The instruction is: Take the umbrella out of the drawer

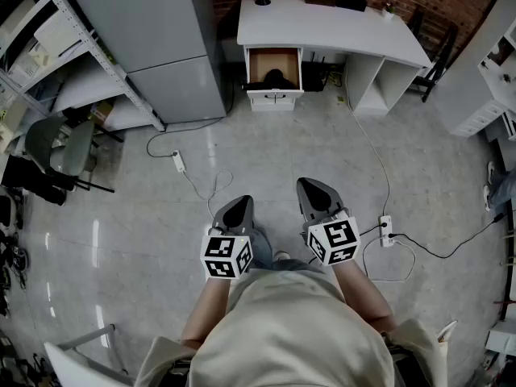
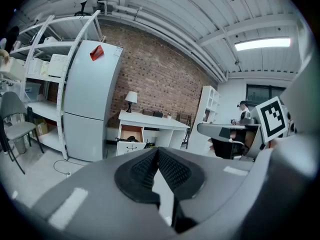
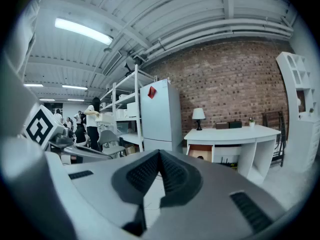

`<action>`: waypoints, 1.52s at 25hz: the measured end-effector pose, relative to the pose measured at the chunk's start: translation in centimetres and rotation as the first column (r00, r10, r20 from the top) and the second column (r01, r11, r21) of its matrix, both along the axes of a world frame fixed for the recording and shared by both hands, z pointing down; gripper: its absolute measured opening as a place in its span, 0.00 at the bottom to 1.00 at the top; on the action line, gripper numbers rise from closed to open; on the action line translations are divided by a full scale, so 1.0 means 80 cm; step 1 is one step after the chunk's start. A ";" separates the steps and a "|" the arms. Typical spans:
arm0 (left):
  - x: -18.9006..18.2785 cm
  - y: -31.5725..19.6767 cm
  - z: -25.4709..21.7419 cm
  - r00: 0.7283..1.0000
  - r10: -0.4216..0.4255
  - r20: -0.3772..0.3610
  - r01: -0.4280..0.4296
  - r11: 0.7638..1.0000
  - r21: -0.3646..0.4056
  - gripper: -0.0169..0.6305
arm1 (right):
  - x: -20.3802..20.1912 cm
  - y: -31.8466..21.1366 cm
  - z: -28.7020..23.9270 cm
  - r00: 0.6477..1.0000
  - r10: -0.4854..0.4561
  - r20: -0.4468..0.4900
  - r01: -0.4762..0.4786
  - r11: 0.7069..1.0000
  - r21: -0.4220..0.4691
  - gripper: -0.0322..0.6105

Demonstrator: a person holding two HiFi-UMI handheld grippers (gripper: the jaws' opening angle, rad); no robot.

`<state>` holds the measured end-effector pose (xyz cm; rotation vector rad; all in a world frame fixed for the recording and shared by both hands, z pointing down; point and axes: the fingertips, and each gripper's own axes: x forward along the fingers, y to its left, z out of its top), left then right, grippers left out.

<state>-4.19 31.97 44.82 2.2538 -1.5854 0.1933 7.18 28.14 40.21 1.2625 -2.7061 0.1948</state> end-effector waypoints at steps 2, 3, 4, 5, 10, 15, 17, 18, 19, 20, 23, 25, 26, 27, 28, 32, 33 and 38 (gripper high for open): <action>0.001 0.019 -0.009 1.000 -0.010 -0.011 0.010 1.000 0.018 0.04 | 0.004 0.019 -0.009 1.000 -0.001 0.009 0.001 1.000 0.004 0.05; 0.001 0.027 -0.013 1.000 -0.014 -0.014 0.014 0.999 0.029 0.04 | 0.005 0.027 -0.013 1.000 -0.002 0.014 0.002 1.000 0.007 0.05; 0.001 0.033 -0.018 1.000 -0.018 -0.015 0.018 0.999 0.040 0.04 | 0.006 0.034 -0.017 1.000 -0.003 0.016 0.003 1.000 0.011 0.05; 0.001 0.038 -0.021 1.000 -0.019 -0.014 0.020 0.999 0.048 0.04 | 0.007 0.041 -0.019 1.000 -0.005 0.016 0.004 1.000 0.016 0.05; -0.002 0.048 -0.033 1.000 -0.016 -0.015 0.017 0.998 0.065 0.04 | 0.007 0.062 -0.026 1.000 -0.005 0.006 0.004 0.999 0.040 0.05; 0.004 0.054 -0.040 0.999 -0.009 -0.035 0.012 0.997 0.078 0.05 | 0.013 0.075 -0.029 1.000 -0.010 -0.002 0.011 0.999 0.049 0.05; 0.009 0.056 -0.040 0.999 -0.003 -0.038 0.006 0.997 0.078 0.05 | 0.017 0.078 -0.026 1.000 -0.015 -0.003 0.016 0.999 0.045 0.05; 0.012 0.056 -0.039 0.999 0.000 -0.038 0.003 0.997 0.079 0.05 | 0.020 0.080 -0.024 1.000 -0.015 -0.001 0.015 0.999 0.039 0.05; 0.014 0.057 -0.039 0.999 0.001 -0.039 0.002 0.997 0.079 0.05 | 0.023 0.080 -0.021 1.000 -0.012 0.002 0.012 0.999 0.032 0.05; 0.016 0.057 -0.038 0.999 0.002 -0.040 0.001 0.997 0.079 0.05 | 0.026 0.080 -0.018 1.000 -0.010 0.005 0.010 1.000 0.024 0.05; 0.018 0.054 -0.035 0.999 0.000 -0.052 0.004 0.997 0.075 0.05 | 0.031 0.076 -0.008 1.000 -0.010 0.004 0.010 1.000 -0.003 0.05; 0.017 0.050 -0.035 0.998 -0.002 -0.061 0.006 0.998 0.069 0.06 | 0.032 0.071 -0.005 1.000 -0.008 -0.003 0.008 1.000 -0.011 0.05; 0.016 0.047 -0.035 0.998 0.001 -0.066 0.003 0.998 0.065 0.10 | 0.032 0.067 -0.005 1.000 -0.008 -0.005 0.008 1.000 -0.011 0.05; 0.015 0.043 -0.035 0.997 0.006 -0.072 -0.002 0.998 0.061 0.14 | 0.031 0.063 -0.007 1.000 -0.012 -0.005 0.012 1.000 -0.009 0.10; 0.015 0.039 -0.035 0.997 0.012 -0.077 -0.007 0.998 0.059 0.16 | 0.030 0.059 -0.008 1.000 -0.017 -0.002 0.017 1.000 -0.007 0.15; 0.016 0.016 -0.030 0.996 0.028 -0.087 -0.024 0.998 0.055 0.28 | 0.029 0.036 -0.005 0.999 -0.042 0.025 0.042 0.999 -0.024 0.36; 0.016 0.008 -0.029 0.996 0.030 -0.089 -0.025 0.998 0.056 0.30 | 0.029 0.029 -0.003 0.998 -0.049 0.035 0.050 0.998 -0.035 0.39; 0.014 -0.044 -0.018 0.994 0.046 -0.096 -0.041 0.998 0.052 0.42 | 0.026 -0.017 0.010 0.998 -0.050 0.045 0.052 0.997 -0.060 0.52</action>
